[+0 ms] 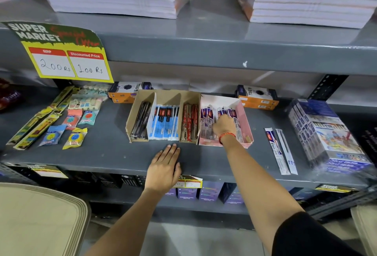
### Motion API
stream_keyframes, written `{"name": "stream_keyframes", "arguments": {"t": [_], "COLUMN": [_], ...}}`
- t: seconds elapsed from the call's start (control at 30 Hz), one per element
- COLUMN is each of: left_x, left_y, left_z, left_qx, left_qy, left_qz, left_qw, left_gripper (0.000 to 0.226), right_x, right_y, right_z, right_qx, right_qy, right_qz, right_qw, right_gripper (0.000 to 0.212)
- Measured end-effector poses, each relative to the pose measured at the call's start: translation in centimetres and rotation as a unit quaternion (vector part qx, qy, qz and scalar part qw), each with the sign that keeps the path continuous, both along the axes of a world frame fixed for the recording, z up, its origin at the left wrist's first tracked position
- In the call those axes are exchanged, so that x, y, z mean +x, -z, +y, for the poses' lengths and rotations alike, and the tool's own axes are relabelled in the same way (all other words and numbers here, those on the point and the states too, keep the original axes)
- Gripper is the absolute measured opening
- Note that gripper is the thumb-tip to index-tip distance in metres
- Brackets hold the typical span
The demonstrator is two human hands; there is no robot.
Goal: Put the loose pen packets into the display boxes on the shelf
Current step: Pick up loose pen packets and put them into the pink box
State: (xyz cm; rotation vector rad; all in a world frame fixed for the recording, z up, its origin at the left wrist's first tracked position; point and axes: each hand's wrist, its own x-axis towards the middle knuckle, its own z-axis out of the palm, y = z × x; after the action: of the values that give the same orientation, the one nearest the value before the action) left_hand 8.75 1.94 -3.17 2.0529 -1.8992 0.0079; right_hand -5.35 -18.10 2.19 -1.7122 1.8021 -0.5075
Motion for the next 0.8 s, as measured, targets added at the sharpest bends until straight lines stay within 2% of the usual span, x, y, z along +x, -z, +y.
{"name": "stream_keyframes", "arguments": {"t": [0.17,0.27,0.37,0.47,0.5,0.53,0.67,0.8], "left_x": [0.0,0.0,0.0,0.0,0.0,0.0,0.0,0.0], "left_y": [0.0,0.0,0.0,0.0,0.0,0.1,0.0,-0.1], "left_z": [0.0,0.0,0.0,0.0,0.0,0.0,0.0,0.1], "left_qx": [-0.001,0.001,0.0,0.0,0.0,-0.001,0.001,0.002], "left_qy": [0.0,0.0,-0.004,-0.005,-0.005,-0.005,-0.007,-0.005], "left_qz": [0.0,-0.004,-0.005,-0.004,-0.004,-0.005,-0.004,-0.005], "left_qw": [1.0,1.0,1.0,1.0,1.0,1.0,1.0,1.0], "left_gripper": [0.049,0.05,0.05,0.05,0.05,0.05,0.051,0.051], "right_x": [-0.6,-1.4,-2.2,-2.4,-2.4,-2.4,-2.4,-2.1], "right_y": [0.3,0.1,0.0,-0.2,0.0,0.1,0.6,0.7], "right_z": [-0.5,-0.8,-0.8,-0.3,-0.3,-0.3,-0.4,-0.2], "right_qx": [0.009,-0.005,-0.003,0.064,0.082,0.083,0.05,0.01], "right_qy": [0.014,0.054,0.092,0.119,0.122,0.118,0.08,0.037], "right_qz": [-0.026,-0.069,-0.173,-0.307,-0.323,-0.315,-0.182,-0.08], "right_qw": [1.0,0.996,0.981,0.942,0.935,0.938,0.979,0.996], "right_gripper": [0.023,0.021,0.02,0.015,0.013,0.009,0.01,0.019]}}
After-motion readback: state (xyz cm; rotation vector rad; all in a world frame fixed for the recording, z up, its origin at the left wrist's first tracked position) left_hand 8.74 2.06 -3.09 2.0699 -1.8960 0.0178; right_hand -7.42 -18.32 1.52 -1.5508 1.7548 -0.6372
